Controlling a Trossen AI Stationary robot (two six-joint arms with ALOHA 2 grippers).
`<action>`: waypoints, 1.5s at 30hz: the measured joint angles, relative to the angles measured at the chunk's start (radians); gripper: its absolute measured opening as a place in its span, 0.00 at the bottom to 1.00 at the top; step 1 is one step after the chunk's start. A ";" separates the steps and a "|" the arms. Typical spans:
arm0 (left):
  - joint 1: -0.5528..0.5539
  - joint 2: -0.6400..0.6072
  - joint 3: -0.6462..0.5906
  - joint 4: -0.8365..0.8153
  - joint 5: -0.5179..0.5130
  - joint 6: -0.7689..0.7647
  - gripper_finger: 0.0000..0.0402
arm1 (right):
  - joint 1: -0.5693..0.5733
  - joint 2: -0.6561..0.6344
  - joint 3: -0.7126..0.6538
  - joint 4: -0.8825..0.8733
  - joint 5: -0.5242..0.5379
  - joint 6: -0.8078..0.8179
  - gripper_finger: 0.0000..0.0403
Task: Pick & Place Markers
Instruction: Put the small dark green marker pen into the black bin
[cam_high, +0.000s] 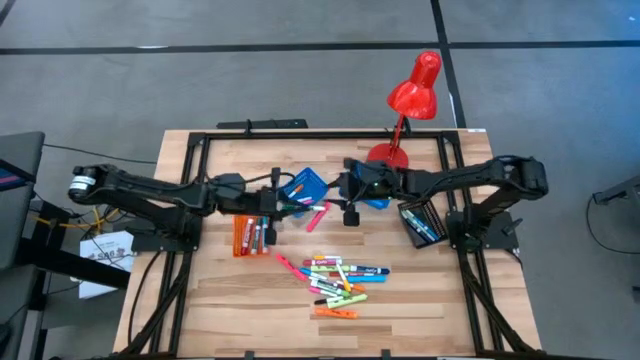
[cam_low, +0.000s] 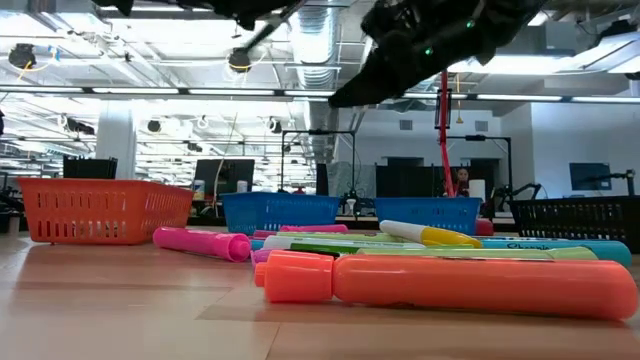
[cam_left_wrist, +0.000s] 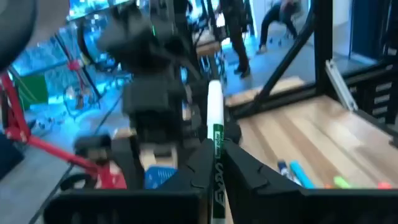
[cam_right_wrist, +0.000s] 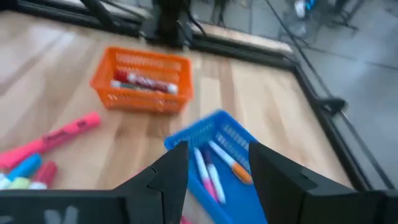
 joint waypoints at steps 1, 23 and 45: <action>0.001 0.005 0.000 0.010 0.002 0.000 0.04 | 0.005 0.029 0.001 0.075 -0.015 0.000 0.38; 0.001 0.038 -0.127 0.033 -0.095 -0.081 0.10 | 0.128 0.009 0.001 -0.166 0.200 0.141 0.36; 0.000 0.038 -0.129 0.045 -0.095 -0.092 0.14 | 0.073 0.124 0.139 -1.062 0.233 0.958 0.32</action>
